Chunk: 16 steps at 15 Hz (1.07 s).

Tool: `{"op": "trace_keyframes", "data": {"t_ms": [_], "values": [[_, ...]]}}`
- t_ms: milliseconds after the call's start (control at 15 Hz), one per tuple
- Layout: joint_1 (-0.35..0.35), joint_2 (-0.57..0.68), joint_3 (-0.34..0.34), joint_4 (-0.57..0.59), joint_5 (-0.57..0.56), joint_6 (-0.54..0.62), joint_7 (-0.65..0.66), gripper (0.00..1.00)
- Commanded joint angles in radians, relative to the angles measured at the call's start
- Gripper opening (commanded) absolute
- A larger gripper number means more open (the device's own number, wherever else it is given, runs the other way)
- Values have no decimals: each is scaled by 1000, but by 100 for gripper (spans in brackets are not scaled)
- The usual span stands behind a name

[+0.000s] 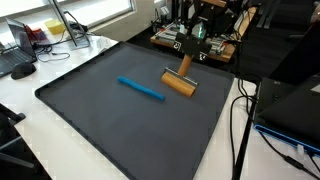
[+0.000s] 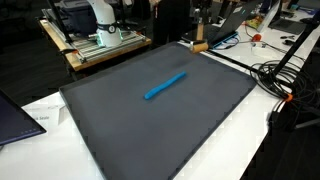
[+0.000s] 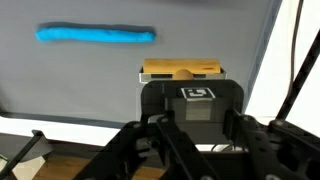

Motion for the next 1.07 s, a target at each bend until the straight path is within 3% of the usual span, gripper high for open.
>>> {"op": "trace_keyframes", "data": {"t_ms": [0, 400, 467, 800, 1000], "values": [[12, 62, -53, 91, 49, -30, -183, 22], [-22, 129, -121, 174, 224, -84, -598, 22], [-73, 133, -81, 172, 245, -72, -673, 22], [-213, 91, -19, 143, 334, -69, -1050, 22], [-283, 59, 5, 141, 357, -152, -1272, 22]]}}
